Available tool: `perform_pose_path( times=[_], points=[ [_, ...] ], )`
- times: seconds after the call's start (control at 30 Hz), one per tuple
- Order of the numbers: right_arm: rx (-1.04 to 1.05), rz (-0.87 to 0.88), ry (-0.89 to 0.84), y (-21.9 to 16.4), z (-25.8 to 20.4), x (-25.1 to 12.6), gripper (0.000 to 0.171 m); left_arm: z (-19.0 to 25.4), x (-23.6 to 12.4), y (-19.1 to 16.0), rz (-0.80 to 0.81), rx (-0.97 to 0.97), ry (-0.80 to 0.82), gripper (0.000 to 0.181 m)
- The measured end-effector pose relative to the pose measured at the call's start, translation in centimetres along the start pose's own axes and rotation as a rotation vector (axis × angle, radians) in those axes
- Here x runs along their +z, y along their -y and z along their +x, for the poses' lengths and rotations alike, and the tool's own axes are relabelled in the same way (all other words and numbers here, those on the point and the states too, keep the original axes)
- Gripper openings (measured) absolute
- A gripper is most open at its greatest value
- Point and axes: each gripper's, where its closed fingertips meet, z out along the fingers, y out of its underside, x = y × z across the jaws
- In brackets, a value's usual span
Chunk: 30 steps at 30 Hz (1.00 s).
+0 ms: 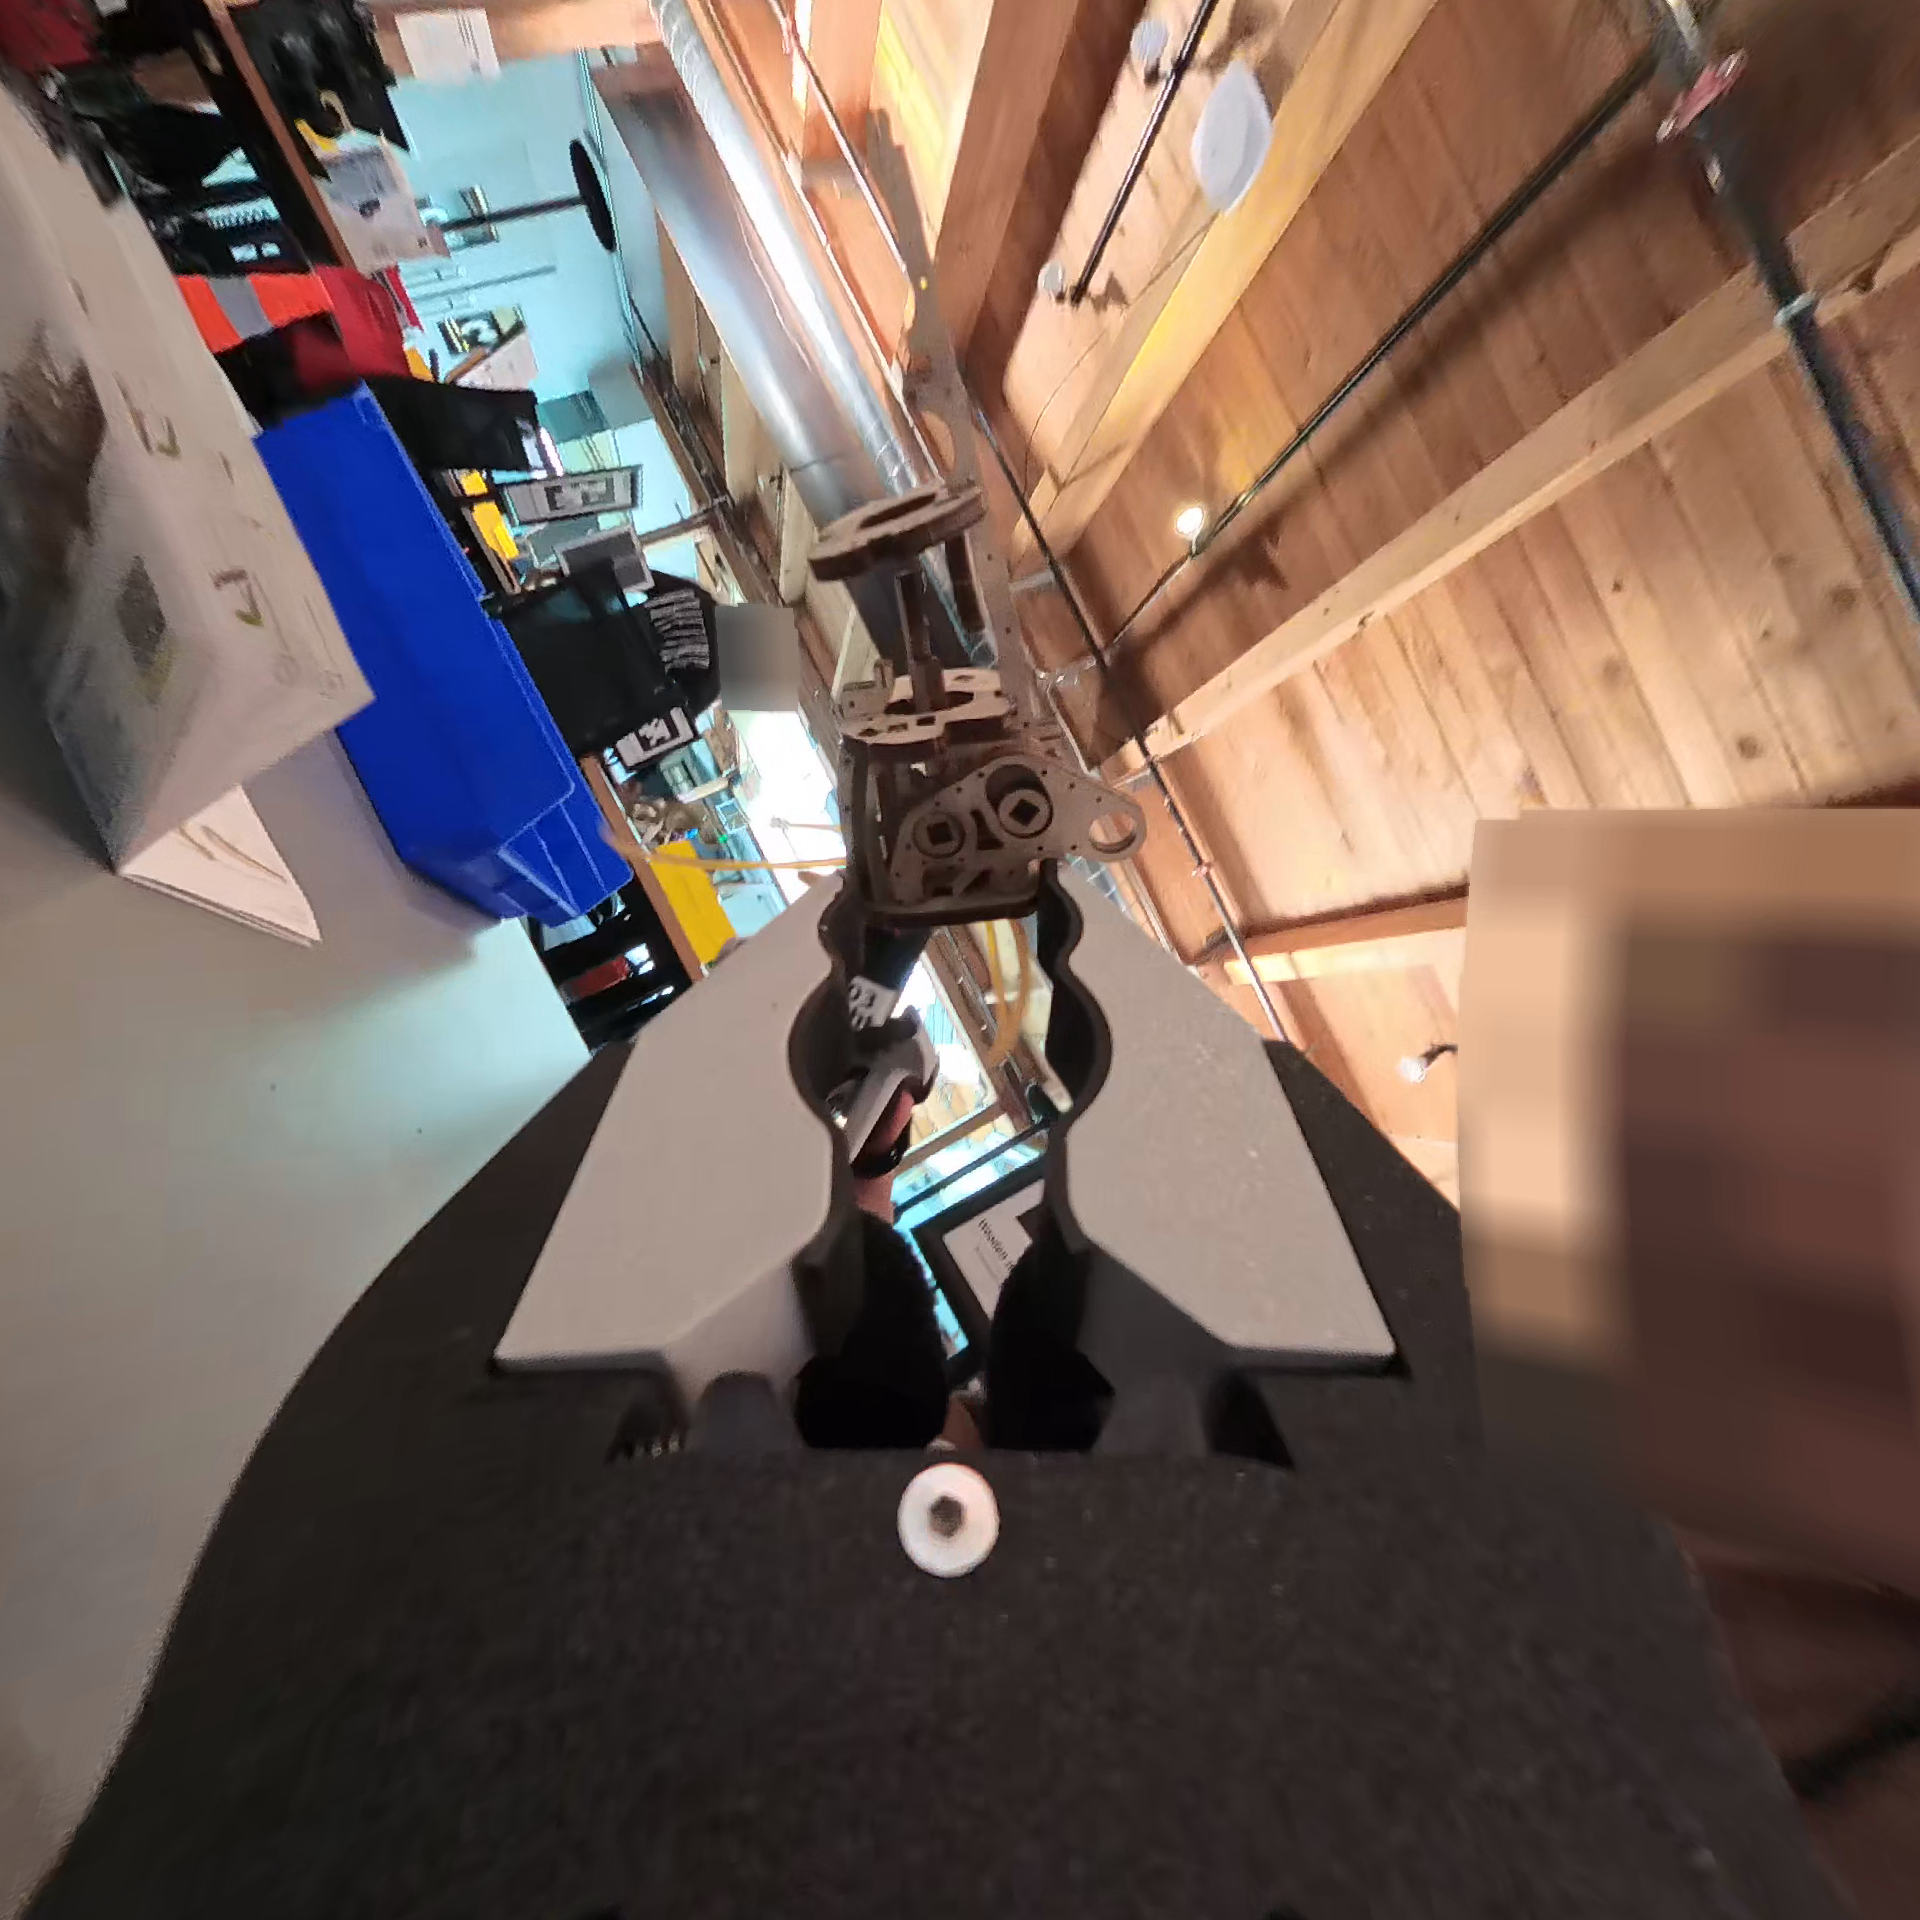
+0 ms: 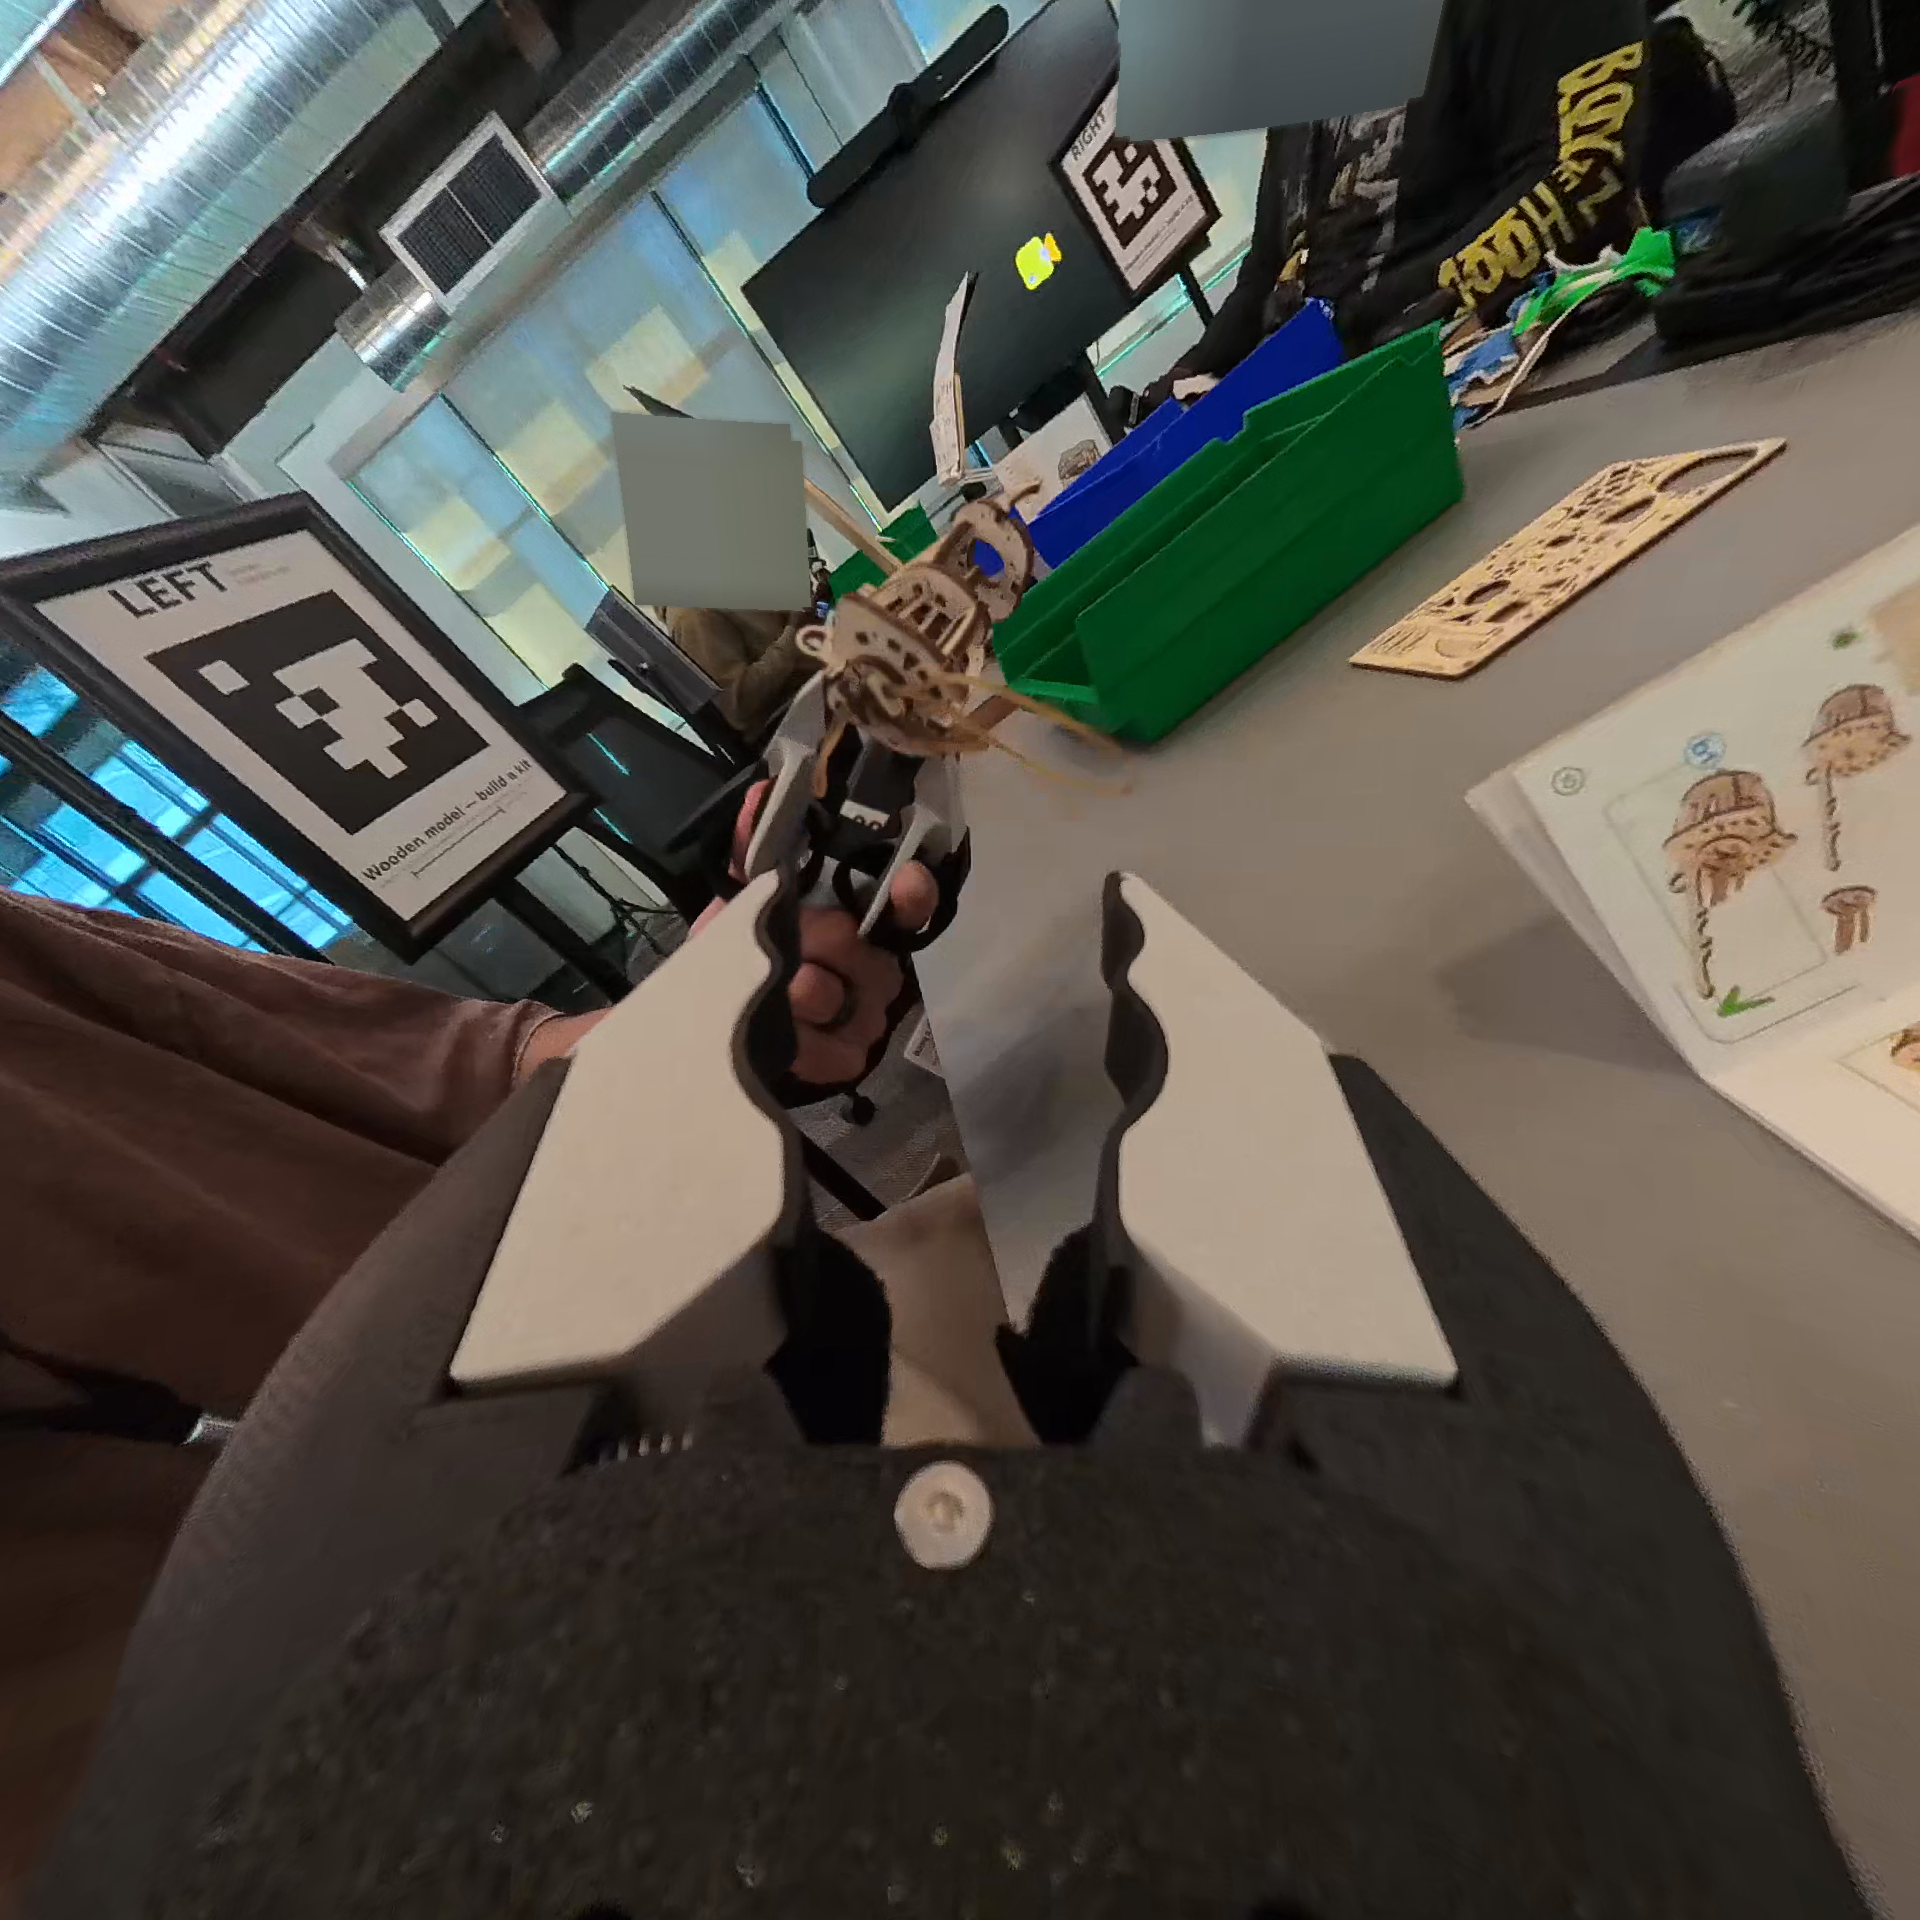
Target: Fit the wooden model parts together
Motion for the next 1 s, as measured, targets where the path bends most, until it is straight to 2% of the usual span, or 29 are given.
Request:
perform_pose_path(
  times=[0.27, 0.4, 0.5, 0.7, 0.8, 0.87, 1.0],
  points=[
    [0.010, -0.041, 0.031, -1.4, -0.6, 1.1, 0.049, 0.4, -0.1, 0.4, 0.014, 0.004, -0.008, 0.031],
    [0.037, -0.024, 0.035, -1.1, -0.4, 0.8, 0.047, 0.1, 0.2, -0.4, -0.043, 0.104, 0.046, 0.031],
    [0.030, 0.006, 0.023, -0.4, -0.1, 0.3, 0.044, -0.3, 0.8, -2.0, -0.178, 0.386, 0.176, 0.031],
    [-0.104, -0.004, -0.089, -0.1, 0.7, -0.2, 0.037, -3.5, -0.4, -3.4, -0.472, 1.307, 0.603, 0.031],
    [-0.242, -0.039, -0.170, -0.7, 0.8, 0.2, 0.031, -5.3, -1.3, -4.2, -0.626, 1.664, 0.723, 0.031],
    [-0.322, -0.066, -0.198, -1.3, 0.6, 0.7, 0.029, -5.6, -1.2, -5.2, -0.675, 1.789, 0.714, 0.031],
    [-0.401, -0.132, -0.192, -2.7, -0.1, 1.8, 0.030, -5.5, -0.6, -5.5, -0.656, 1.785, 0.717, 0.031]
  ],
)
